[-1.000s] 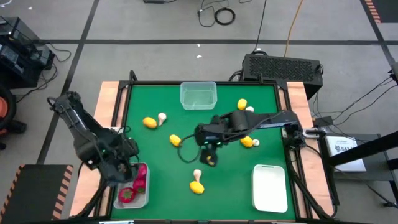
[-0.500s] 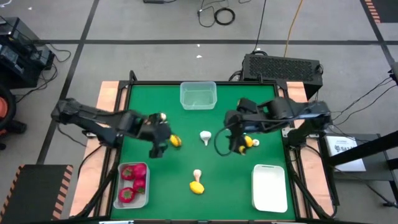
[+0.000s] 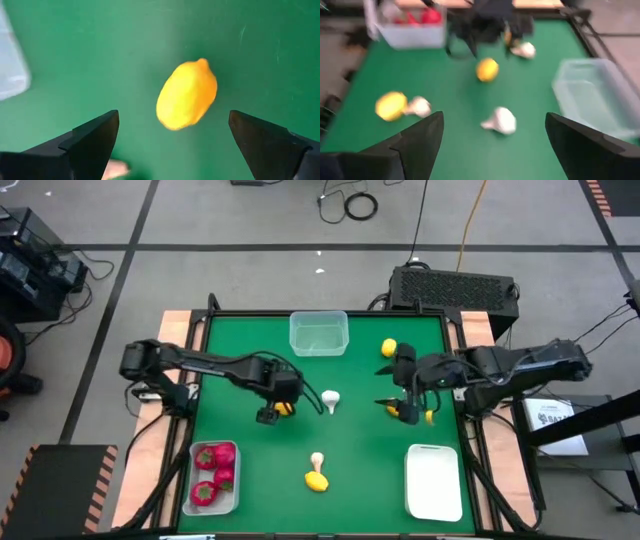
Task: Sort produce into baskets
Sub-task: Put the lemon into the transparent bin
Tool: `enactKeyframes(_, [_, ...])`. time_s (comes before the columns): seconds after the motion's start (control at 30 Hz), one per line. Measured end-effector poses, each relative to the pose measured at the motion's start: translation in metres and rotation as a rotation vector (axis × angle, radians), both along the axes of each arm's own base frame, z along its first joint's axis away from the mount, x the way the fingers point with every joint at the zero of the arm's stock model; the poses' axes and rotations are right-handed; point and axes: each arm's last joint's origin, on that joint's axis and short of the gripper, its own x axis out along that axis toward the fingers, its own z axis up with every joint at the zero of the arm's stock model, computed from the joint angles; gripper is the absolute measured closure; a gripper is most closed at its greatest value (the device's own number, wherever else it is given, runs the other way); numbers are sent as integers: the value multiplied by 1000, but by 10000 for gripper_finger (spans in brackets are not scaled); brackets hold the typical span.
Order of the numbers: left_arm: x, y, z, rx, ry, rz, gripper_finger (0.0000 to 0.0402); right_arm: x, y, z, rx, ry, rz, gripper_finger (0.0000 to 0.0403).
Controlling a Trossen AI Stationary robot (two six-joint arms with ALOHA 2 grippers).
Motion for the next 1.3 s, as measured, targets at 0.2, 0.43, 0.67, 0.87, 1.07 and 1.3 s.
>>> enactKeyframes(0.2, [8, 0, -20, -23, 55, -14, 17, 3, -7, -29, 128, -56, 61, 121])
enactKeyframes(0.43, [9, 8, -31, -11, 27, -74, 17, 10, -16, -35, 140, -44, 8, 313])
enactKeyframes(0.67, [1, 11, -43, -50, 56, -88, 18, 18, -17, -36, 169, -66, -16, 384])
enactKeyframes(0.87, [2, 11, -48, -51, 27, -102, 18, 26, -17, -37, 214, -96, -39, 398])
enactKeyframes(1.07, [1, 11, -54, -44, 4, -98, 18, 29, -16, -41, 245, -80, -60, 400])
enactKeyframes(1.3, [0, 11, -55, -48, 6, -63, 66, 32, -16, -42, 263, -75, -72, 402])
